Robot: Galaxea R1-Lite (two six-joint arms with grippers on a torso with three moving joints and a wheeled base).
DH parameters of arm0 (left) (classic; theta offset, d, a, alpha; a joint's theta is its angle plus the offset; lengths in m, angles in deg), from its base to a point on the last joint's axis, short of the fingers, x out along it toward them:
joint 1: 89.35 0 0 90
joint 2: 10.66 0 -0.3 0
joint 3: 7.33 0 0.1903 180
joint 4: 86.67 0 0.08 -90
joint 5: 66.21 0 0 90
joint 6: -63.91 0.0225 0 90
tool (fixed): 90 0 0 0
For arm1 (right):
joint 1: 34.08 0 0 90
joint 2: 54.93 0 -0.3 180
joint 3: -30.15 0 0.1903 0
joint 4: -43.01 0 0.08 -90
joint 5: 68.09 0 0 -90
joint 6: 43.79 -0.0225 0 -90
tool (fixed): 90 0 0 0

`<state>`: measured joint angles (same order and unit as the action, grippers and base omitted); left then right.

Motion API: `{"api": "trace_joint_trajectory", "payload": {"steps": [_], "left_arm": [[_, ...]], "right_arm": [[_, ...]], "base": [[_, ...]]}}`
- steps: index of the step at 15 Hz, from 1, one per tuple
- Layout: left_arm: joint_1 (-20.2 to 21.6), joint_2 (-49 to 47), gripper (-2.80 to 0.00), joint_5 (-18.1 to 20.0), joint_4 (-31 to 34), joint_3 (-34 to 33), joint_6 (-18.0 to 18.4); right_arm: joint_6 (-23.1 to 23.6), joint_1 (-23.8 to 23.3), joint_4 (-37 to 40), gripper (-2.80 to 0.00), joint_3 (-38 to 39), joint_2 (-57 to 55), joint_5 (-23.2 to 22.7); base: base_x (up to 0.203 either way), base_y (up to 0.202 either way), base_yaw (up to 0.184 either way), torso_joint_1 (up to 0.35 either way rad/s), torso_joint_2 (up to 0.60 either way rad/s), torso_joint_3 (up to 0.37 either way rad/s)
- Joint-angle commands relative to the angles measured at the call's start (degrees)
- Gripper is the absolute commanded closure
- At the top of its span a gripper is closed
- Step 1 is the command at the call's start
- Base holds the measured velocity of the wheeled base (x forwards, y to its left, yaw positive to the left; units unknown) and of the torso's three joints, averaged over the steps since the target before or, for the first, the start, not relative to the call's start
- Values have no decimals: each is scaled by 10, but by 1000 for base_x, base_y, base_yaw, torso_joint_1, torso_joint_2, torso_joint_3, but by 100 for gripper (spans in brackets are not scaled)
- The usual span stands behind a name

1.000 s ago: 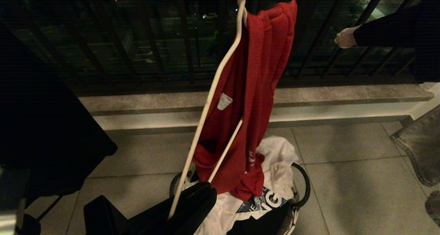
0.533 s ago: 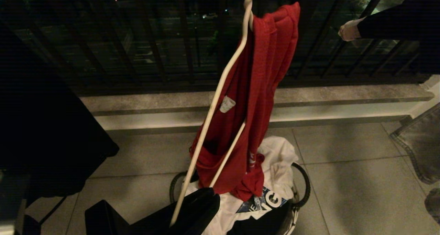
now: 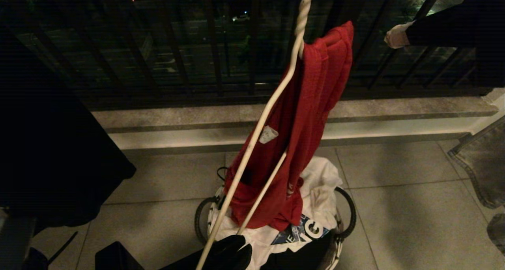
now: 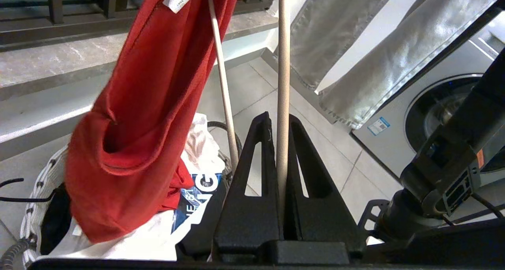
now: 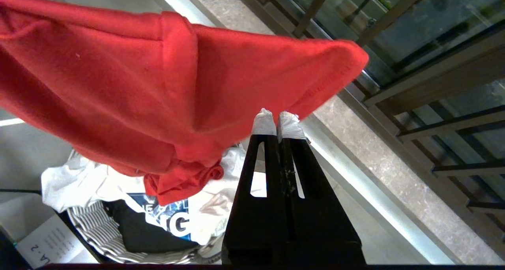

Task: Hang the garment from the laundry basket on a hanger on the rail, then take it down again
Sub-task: Hang the clothes on the clothes rack

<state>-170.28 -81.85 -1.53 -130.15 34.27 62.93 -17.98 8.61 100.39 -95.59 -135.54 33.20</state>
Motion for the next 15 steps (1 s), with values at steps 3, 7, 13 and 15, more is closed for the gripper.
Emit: {"api": "trace_joint_trajectory", "payload": {"steps": [3, 7, 13, 15], "left_arm": [[-1, 4, 0, -1, -4, -2, -7], [-1, 4, 0, 11, -4, -9, -14], [-5, 16, 0, 40, -4, -22, -23], [-6, 21, 0, 44, -4, -25, -23]], "right_arm": [[14, 0, 39, 0, -10, 6, 0], [32, 0, 121, -280, -54, 8, -14], [58, 1, 132, -280, -68, -6, -77], [65, 0, 151, -280, -66, -15, -100]], "base": [[0, 0, 0, 0, 0, 0], [0, 0, 0, 0, 0, 0], [0, 0, 0, 0, 0, 0], [0, 0, 0, 0, 0, 0]]}}
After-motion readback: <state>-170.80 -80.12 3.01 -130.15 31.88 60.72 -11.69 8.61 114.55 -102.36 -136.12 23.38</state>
